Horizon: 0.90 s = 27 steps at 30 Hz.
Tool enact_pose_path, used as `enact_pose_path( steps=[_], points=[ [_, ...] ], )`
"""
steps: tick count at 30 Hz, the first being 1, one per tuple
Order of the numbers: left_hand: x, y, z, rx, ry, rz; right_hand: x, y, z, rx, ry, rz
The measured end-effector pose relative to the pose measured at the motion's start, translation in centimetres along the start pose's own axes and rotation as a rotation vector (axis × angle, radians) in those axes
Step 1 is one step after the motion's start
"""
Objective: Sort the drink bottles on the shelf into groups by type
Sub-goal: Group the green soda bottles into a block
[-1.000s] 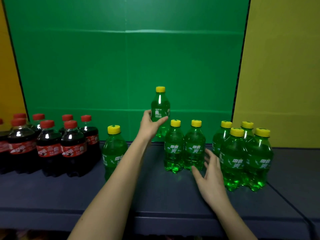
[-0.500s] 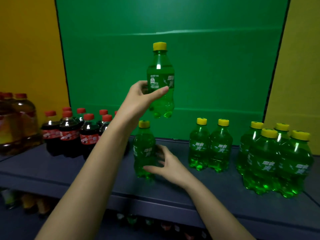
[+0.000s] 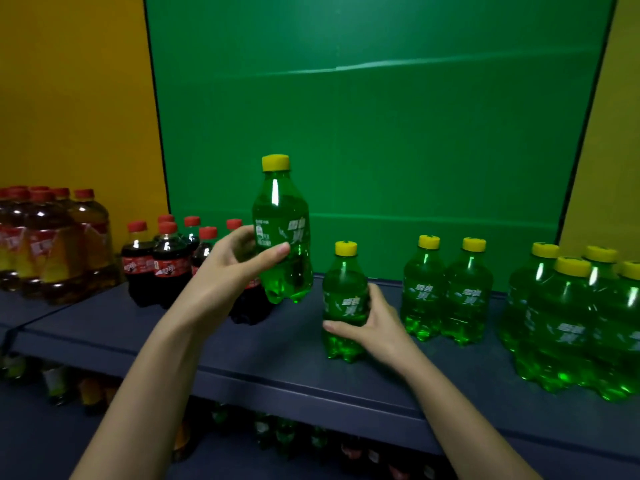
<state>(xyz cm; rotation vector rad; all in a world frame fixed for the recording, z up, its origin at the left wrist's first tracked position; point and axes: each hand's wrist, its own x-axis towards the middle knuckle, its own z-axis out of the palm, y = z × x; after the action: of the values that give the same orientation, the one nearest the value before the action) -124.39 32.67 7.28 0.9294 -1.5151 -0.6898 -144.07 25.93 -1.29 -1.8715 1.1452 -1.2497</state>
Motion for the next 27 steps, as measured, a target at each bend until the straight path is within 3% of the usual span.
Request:
enact_pose_path(
  steps=[6,16,24,27],
  points=[
    [0.0,-3.1,3.9,-0.145,-0.204,0.003,-4.1,0.9,-5.8,-0.113,0.175,0.029],
    [1.9,-7.8,12.8,-0.182,-0.528,-0.081,-7.3,1.9,-11.0,-0.264,0.375,0.143],
    [2.2,-8.4,14.4,-0.05,-0.616,-0.013,-7.6,2.3,-10.8,-0.442,0.426,0.181],
    [1.7,-8.5,14.7,0.033,-0.528,0.039,-8.4,2.9,-10.5,-0.435,0.43,0.174]
  ],
)
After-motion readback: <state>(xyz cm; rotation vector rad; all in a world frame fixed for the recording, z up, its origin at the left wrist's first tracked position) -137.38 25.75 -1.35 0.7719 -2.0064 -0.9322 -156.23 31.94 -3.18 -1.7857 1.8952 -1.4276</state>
